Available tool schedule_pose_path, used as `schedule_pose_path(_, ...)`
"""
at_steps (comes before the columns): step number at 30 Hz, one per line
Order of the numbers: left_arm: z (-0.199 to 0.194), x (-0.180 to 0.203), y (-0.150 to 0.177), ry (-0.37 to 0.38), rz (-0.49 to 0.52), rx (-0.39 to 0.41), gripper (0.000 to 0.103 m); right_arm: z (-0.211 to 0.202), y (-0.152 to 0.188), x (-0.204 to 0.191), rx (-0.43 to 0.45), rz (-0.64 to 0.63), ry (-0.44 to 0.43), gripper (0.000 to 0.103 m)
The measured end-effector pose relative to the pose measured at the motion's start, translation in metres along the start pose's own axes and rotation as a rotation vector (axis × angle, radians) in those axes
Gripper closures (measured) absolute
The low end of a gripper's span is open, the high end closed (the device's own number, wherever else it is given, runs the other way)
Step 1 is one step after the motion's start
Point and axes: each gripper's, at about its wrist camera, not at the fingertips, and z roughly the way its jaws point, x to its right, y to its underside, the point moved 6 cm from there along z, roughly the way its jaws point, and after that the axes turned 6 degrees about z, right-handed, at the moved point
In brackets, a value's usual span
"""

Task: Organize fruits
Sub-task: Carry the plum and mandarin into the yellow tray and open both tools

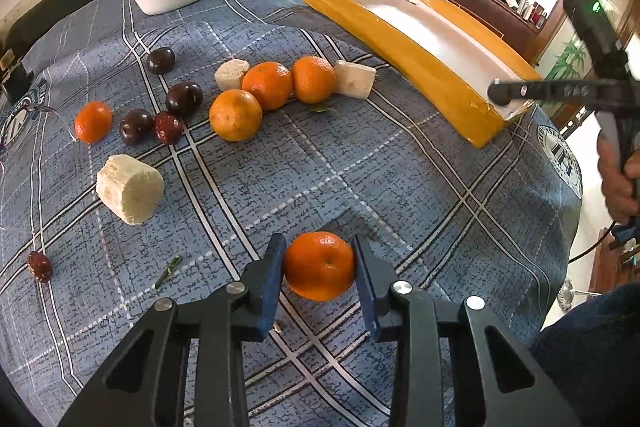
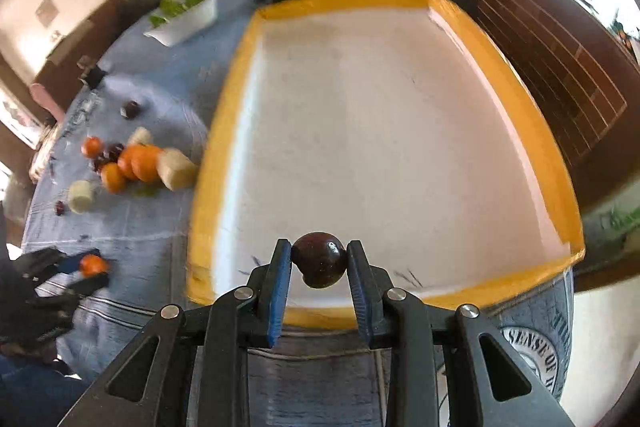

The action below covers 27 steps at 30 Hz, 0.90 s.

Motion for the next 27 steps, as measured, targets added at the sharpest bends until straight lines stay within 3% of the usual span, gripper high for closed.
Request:
schedule_pose_path(4,-0.001,-0.003,-0.001,0.001,-0.014,0.003,0.071,-0.009,0.013,-0.005,-0.006,-0.022,-0.014,0.072)
schedule_pose_path(10,-0.003,-0.001,-0.004,0.011,-0.002,0.008,0.071,-0.021,0.053,-0.017,-0.104,-0.040,-0.071,0.072)
schedule_pose_path(13,-0.004,0.001,-0.009,0.021,0.011,0.015,0.071,-0.029,0.061,-0.018,-0.111,-0.022,-0.102,0.072)
schedule_pose_path(20,-0.013,0.006,-0.038,0.048,0.036,0.038,0.071,-0.065,0.008,-0.003,0.027,0.141,-0.213,0.072)
schedule_pose_path(27,-0.025,0.025,-0.111,0.094,0.067,0.100,0.071,-0.077,-0.049,0.005,0.080,0.220,-0.279,0.072)
